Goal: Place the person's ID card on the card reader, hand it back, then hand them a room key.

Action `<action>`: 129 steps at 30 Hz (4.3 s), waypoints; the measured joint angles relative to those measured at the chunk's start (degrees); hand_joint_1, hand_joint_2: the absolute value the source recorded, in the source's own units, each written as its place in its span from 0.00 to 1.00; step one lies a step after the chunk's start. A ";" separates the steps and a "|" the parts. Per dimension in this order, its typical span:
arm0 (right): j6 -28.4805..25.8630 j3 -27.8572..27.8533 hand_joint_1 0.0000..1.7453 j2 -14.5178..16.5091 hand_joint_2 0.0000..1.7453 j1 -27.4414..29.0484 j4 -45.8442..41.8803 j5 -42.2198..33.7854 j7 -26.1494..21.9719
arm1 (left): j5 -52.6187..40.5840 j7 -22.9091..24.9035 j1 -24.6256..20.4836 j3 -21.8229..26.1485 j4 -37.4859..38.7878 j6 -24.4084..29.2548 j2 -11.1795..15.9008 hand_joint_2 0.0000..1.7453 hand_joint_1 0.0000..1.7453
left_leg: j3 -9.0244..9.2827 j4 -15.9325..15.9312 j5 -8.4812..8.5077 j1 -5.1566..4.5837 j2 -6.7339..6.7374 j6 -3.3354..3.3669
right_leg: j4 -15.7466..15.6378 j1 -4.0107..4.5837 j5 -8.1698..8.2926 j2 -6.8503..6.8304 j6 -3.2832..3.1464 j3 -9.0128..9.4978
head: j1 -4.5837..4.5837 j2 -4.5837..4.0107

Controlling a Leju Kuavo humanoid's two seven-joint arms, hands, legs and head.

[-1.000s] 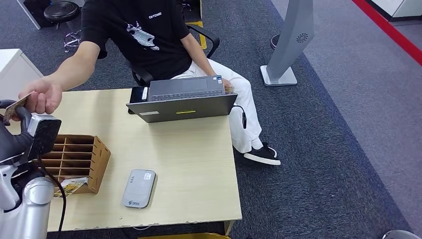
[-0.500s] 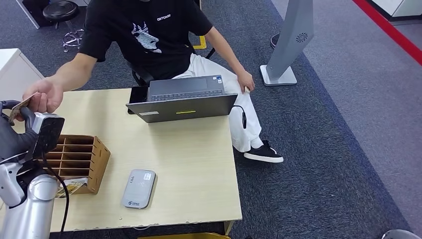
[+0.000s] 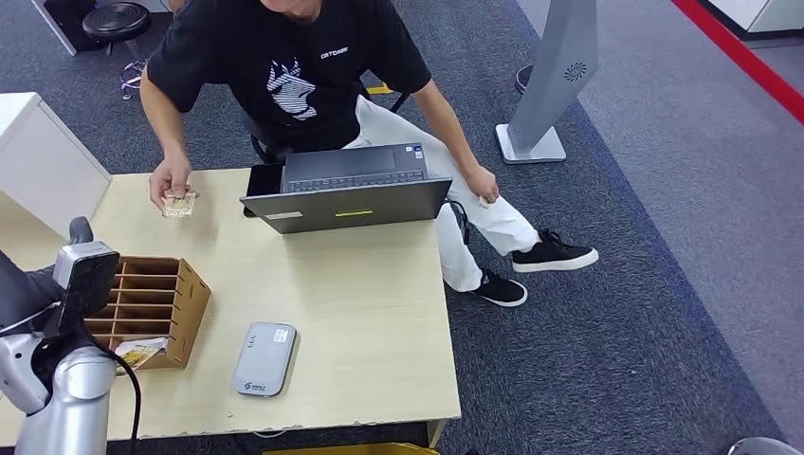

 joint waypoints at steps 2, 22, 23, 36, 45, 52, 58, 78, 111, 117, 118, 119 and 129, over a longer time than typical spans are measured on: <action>-1.15 0.28 0.00 0.00 1.00 0.06 0.29 -0.13 -0.01 | 1.31 -1.20 1.63 0.39 -2.40 0.06 -0.85 1.00 0.00 | 0.00 0.00 0.00 0.00 0.00 0.00 | 0.00 0.00 0.00 0.00 0.00 0.00 | 0.00 -0.01; -3.14 -4.05 0.00 2.81 1.00 5.84 -6.88 -2.14 2.57 | 12.50 10.90 33.57 0.12 -31.88 -22.47 2.05 1.00 0.00 | -0.08 -0.02 -0.18 0.01 0.09 -0.06 | 0.00 0.01 -0.17 0.13 0.09 -0.13 | 0.00 0.00; -3.14 -4.33 0.00 3.04 1.00 6.04 -7.39 -2.00 2.61 | 12.61 10.94 34.81 0.11 -32.56 -22.71 2.24 1.00 0.00 | -0.09 -0.02 -0.18 0.01 0.07 -0.06 | 0.00 0.01 -0.17 0.09 0.10 -0.13 | 0.02 0.00; -1.48 -8.04 0.00 4.68 1.00 7.04 -11.42 3.21 4.37 | -0.17 29.24 45.63 0.09 -34.89 -36.17 8.96 1.00 0.00 | -0.11 -0.02 -0.18 0.02 0.04 -0.07 | 0.01 0.01 -0.19 0.06 0.06 -0.14 | 0.00 -0.01; 5.08 -11.17 0.00 5.85 1.00 8.20 -17.55 6.90 5.42 | -10.46 35.91 46.52 0.20 -33.12 -36.43 9.20 1.00 0.00 | -0.12 -0.03 -0.17 0.01 -0.03 -0.04 | 0.00 -0.03 -0.17 0.01 0.10 -0.11 | 0.01 -0.01; 7.86 -13.24 0.00 6.17 1.00 8.66 -19.80 8.37 5.15 | -16.24 34.50 43.56 1.98 -29.66 -33.51 5.97 1.00 0.00 | -0.11 -0.03 -0.16 0.00 -0.04 -0.03 | 0.00 -0.05 -0.16 -0.04 0.11 -0.08 | 0.03 -0.01; 8.12 -14.12 0.00 6.29 1.00 8.84 -20.69 9.15 4.78 | -17.85 32.94 42.57 3.13 -28.11 -32.49 4.21 1.00 0.00 | -0.11 -0.03 -0.16 0.01 -0.05 -0.03 | 0.00 -0.03 -0.17 -0.05 0.10 -0.09 | 0.01 0.00; 11.69 -17.96 0.00 6.45 1.00 8.89 -21.47 11.71 1.42 | -26.93 27.90 26.82 1.18 -13.74 -26.43 4.22 1.00 0.00 | -0.11 -0.03 -0.09 0.01 -0.11 -0.06 | 0.01 -0.03 -0.12 -0.15 0.05 -0.07 | 0.02 0.00; 11.69 -20.47 0.00 6.58 1.00 8.74 -20.59 12.20 -0.85 | -18.71 15.66 13.11 -3.13 -17.92 -8.89 5.56 1.00 0.00 | -0.10 -0.01 -0.06 0.00 -0.13 -0.03 | 0.02 -0.02 -0.08 -0.16 0.03 -0.06 | 0.02 0.00; 11.69 -20.47 0.00 6.57 1.00 8.54 -19.71 13.14 -1.61 | -15.94 14.63 12.14 -6.89 -18.02 -10.26 4.72 1.00 0.00 | -0.11 -0.01 -0.06 0.00 -0.12 -0.03 | 0.02 -0.02 -0.08 -0.16 0.03 -0.06 | 0.02 0.00; 11.69 -20.47 0.00 6.55 1.00 8.47 -19.42 13.23 -1.67 | -15.73 14.98 12.13 -7.21 -17.96 -10.36 4.60 1.00 0.00 | -0.11 -0.01 -0.06 0.00 -0.12 -0.03 | 0.02 -0.02 -0.08 -0.16 0.03 -0.06 | 0.03 0.00; 11.69 -20.47 0.00 6.50 1.00 8.34 -19.04 13.27 -1.73 | -15.54 15.30 12.15 -7.42 -17.87 -10.39 4.49 1.00 0.00 | -0.11 -0.01 -0.06 0.00 -0.12 -0.03 | 0.02 -0.02 -0.08 -0.16 0.03 -0.06 | 0.03 0.00; 11.69 -21.00 0.00 5.89 1.00 6.10 -13.62 13.26 -2.02 | -14.60 17.10 15.07 -7.61 -16.85 -10.41 4.18 1.00 0.00 | -0.11 -0.02 -0.06 0.01 -0.10 -0.03 | 0.02 -0.01 -0.09 -0.13 0.03 -0.06 | 0.02 -0.01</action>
